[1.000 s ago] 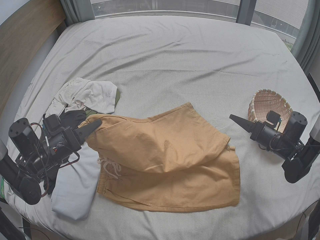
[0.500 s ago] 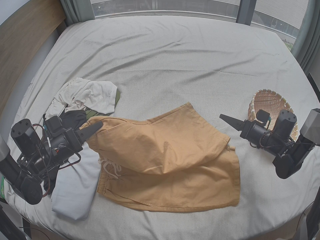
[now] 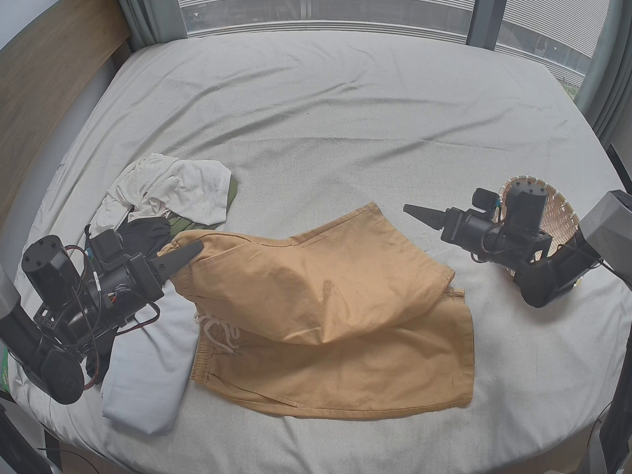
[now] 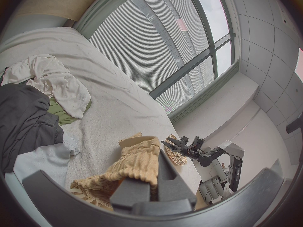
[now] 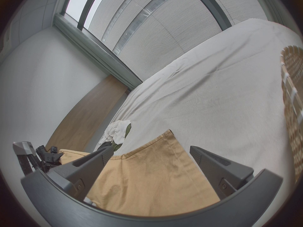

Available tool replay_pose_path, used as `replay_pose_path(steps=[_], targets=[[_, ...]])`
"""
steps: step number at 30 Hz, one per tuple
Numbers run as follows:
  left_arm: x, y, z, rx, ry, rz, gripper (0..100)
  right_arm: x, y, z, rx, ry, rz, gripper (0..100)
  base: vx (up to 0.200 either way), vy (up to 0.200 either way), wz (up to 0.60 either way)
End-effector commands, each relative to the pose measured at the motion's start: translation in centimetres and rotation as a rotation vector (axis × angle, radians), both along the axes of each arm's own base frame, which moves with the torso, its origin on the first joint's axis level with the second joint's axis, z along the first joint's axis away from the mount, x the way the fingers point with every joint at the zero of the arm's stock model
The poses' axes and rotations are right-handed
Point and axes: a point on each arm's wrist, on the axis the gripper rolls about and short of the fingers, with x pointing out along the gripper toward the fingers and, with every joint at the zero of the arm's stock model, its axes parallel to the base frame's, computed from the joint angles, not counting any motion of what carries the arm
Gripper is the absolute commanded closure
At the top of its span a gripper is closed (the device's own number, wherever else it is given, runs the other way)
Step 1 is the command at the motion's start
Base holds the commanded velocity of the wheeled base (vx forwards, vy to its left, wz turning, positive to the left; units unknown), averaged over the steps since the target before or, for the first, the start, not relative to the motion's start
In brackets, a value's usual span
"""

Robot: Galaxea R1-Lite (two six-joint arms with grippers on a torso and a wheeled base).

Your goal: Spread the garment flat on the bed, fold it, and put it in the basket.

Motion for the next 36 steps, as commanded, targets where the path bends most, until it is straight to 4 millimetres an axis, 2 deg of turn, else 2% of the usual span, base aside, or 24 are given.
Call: replay_pose_path(steps=[1, 9, 16, 22, 30, 36], targets=[[0.0, 0.0, 0.0, 0.0, -0.004, 0.001, 100, 2.2, 1.4, -0.6, -0.027, -0.001, 0.005, 0, 0.0, 0.0, 0.0], [0.0, 0.0, 0.0, -0.001, -0.002, 0.001, 100, 4.4, 2.5, -0.8, -0.048, 0.008, 0.018, 0, 0.0, 0.0, 0.0], [-0.1, 0.0, 0.1, -0.002, -0.005, 0.001, 100, 6.0, 3.9, -1.8, -0.081, 0.01, 0.029, 0, 0.0, 0.0, 0.0], [-0.1, 0.0, 0.1, -0.002, -0.005, 0.001, 100, 6.7, 5.4, -2.8, -0.09, 0.019, 0.041, 0, 0.0, 0.0, 0.0], [-0.1, 0.0, 0.1, -0.002, -0.005, -0.001, 100, 7.6, 5.9, -3.7, -0.091, 0.017, 0.044, 0, 0.0, 0.0, 0.0], [-0.1, -0.1, 0.1, -0.001, -0.006, -0.004, 100, 8.1, 6.1, -3.5, -0.098, -0.008, 0.046, 0, 0.0, 0.0, 0.0]])
